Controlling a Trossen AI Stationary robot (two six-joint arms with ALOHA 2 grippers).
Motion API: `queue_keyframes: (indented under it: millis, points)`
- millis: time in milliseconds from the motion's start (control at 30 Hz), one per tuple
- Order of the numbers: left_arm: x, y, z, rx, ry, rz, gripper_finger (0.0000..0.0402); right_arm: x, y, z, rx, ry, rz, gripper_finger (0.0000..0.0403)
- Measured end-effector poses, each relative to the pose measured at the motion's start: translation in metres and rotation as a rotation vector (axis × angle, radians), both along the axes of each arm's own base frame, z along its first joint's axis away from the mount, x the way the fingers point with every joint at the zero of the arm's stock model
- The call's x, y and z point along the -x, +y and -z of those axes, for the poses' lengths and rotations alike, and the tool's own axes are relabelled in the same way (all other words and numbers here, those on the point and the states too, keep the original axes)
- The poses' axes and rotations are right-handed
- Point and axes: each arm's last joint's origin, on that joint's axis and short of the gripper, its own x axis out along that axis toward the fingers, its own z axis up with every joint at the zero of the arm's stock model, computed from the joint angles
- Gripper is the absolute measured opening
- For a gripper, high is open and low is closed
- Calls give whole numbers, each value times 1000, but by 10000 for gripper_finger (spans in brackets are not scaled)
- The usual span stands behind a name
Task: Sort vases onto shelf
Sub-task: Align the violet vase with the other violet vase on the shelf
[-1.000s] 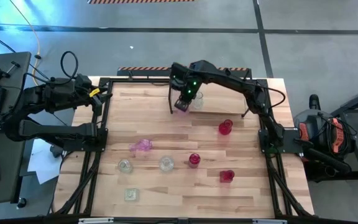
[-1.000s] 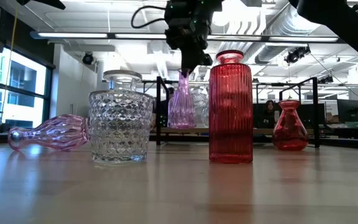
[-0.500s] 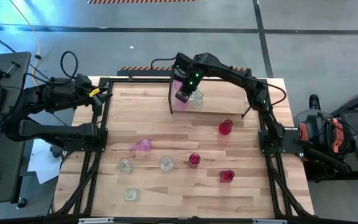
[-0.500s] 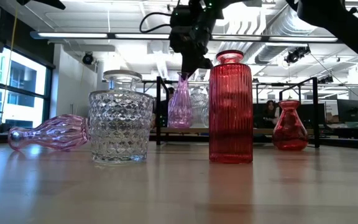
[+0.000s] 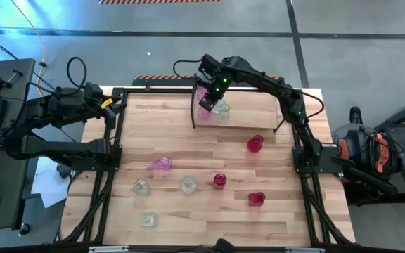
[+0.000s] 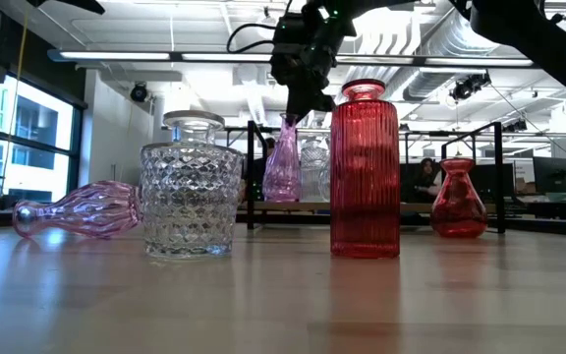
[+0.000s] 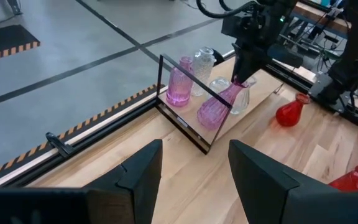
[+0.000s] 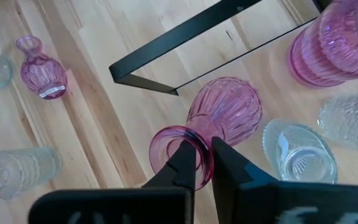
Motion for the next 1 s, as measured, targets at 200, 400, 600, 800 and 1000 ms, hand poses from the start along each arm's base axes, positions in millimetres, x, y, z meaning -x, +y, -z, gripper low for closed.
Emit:
queue_keyframes:
  millis: [200,400,600,800,1000]
  points:
    - [0,0,0,-7,3,-14,177,1,-5,0,9,-11,4,21]
    - [0,1,0,-1,-4,-27,177,4,-10,-1,3,-20,2,23]
    - [0,1,0,-1,-4,-28,177,4,-11,-1,7,-28,-11,23]
    - [0,1,0,-1,-4,-28,177,4,-11,-1,7,-30,-15,24]
    - [0,1,0,-1,-4,-27,177,6,-14,-1,-2,-35,-11,24]
